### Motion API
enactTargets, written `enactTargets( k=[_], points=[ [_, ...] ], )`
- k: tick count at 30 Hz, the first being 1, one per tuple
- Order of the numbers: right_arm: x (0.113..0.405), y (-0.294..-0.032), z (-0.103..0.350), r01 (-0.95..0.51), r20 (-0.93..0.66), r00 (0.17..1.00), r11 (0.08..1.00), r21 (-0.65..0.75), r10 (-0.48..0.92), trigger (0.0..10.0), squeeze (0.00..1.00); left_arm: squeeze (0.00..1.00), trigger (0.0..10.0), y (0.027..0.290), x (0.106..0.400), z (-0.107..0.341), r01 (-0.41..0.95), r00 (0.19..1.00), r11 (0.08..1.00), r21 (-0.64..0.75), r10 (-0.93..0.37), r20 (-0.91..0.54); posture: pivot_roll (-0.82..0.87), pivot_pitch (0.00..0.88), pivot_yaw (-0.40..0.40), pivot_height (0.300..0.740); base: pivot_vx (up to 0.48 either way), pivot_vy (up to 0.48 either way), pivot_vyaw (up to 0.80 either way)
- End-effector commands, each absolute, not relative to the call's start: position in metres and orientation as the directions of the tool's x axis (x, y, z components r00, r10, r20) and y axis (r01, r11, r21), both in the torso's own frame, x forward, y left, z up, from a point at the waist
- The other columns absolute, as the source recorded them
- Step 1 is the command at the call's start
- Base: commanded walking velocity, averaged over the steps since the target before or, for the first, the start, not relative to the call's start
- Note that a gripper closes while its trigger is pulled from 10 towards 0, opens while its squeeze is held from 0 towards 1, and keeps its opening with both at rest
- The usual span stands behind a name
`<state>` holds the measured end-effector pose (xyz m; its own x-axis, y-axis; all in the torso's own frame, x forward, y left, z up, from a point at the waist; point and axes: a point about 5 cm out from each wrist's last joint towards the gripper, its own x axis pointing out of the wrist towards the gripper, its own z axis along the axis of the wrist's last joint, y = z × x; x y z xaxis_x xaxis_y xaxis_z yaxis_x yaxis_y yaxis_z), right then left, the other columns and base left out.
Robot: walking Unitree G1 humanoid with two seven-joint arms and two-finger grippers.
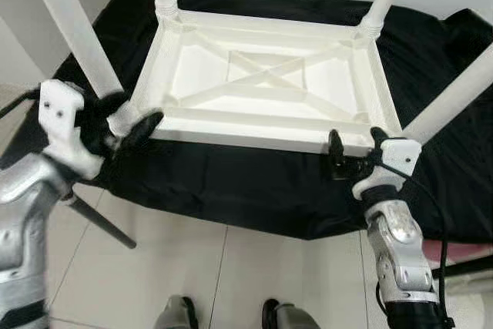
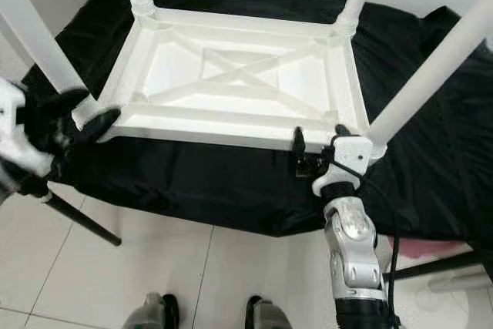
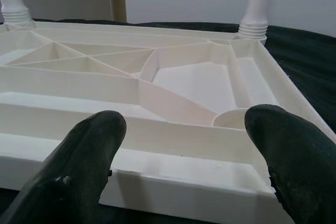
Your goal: Building children table
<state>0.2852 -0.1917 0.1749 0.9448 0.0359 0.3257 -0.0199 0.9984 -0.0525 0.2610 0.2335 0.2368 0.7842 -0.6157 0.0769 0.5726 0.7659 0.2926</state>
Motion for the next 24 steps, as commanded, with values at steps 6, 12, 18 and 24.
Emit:
enactTargets(
  k=[6, 12, 18, 24],
  points=[
    [0.292, -0.198, 0.172, -0.018, 0.311, 0.950, 0.999, -0.039, 0.029, 10.0, 0.00, 0.00, 10.0, 0.290, 0.240, 0.227, 0.581, 0.812, 0.769, 0.265, -0.572, -0.118, 0.12, 0.179, -0.038, 0.740, 0.000, 0.000, 0.00],
    [0.294, -0.187, 0.167, -0.070, 0.290, 0.954, 0.997, -0.031, 0.076, 10.0, 0.00, 0.00, 10.0, 0.339, 0.253, 0.226, 0.508, 0.859, 0.823, 0.254, -0.462, -0.219, 0.13, 0.174, -0.036, 0.740, 0.000, 0.000, 0.00],
    [0.294, -0.178, 0.162, -0.122, 0.273, 0.954, 0.992, -0.031, 0.126, 10.0, 0.00, 0.00, 10.0, 0.360, 0.285, 0.237, 0.391, 0.919, 0.871, 0.297, -0.355, -0.170, 0.12, 0.167, -0.025, 0.740, 0.000, 0.000, 0.00],
    [0.292, -0.177, 0.156, -0.138, 0.243, 0.959, 0.990, -0.037, 0.143, 10.0, 0.00, 0.00, 10.0, 0.367, 0.312, 0.239, 0.245, 0.969, 0.910, 0.334, -0.215, -0.123, 0.10, 0.162, -0.005, 0.740, 0.000, 0.000, 0.00]
  ],
)
